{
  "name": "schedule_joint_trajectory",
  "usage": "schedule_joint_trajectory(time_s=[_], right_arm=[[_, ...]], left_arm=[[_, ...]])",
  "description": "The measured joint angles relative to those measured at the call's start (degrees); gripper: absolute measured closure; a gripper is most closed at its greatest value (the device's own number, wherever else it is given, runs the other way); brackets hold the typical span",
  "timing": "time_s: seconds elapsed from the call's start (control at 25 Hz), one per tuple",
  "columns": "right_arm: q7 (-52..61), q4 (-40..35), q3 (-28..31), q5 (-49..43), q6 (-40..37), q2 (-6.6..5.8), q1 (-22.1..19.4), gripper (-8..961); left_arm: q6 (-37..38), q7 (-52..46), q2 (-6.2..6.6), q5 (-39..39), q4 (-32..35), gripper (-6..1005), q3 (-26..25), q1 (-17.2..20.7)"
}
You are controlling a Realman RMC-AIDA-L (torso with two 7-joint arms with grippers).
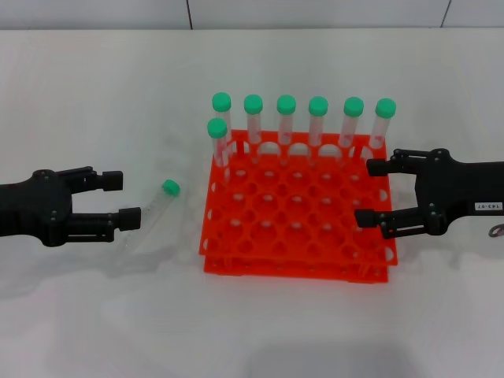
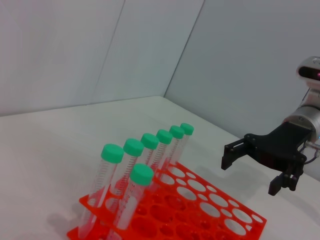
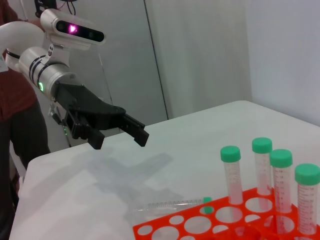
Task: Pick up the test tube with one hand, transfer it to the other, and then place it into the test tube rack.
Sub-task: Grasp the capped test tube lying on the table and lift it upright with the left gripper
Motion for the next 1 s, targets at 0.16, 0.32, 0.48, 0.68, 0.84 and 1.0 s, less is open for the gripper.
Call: schedule_joint_trajectory(time_s=[0.16,0.32,0.48,0.68,0.84,1.0], right_arm=[[0.0,0.0,0.1,0.0,0.3,0.02,-0.1,78],[0.0,0.4,0.4,0.0,0.7,-0.02,0.1,78],[0.0,0.4,0.4,0.0,0.9,-0.04,0.2,78],[0.0,0.4,0.2,0.0,1.6,-0.06,0.2,78],[0.0,0.5,0.1,0.0,3.1,-0.02,0.2,78],[0.0,0.5,0.1,0.0,3.8,0.0,0.2,78]], left_arm=[[0.0,0.0,0.0,0.0,0.0,106,0.0,0.1],[0.0,0.1,-0.01,0.0,0.0,107,0.0,0.1],[0.0,0.1,0.0,0.0,0.0,107,-0.1,0.1],[0.0,0.1,-0.01,0.0,0.1,108,-0.2,0.1],[0.0,0.1,0.01,0.0,0.2,108,-0.2,0.2],[0.0,0.1,0.05,0.0,0.2,108,-0.3,0.1]])
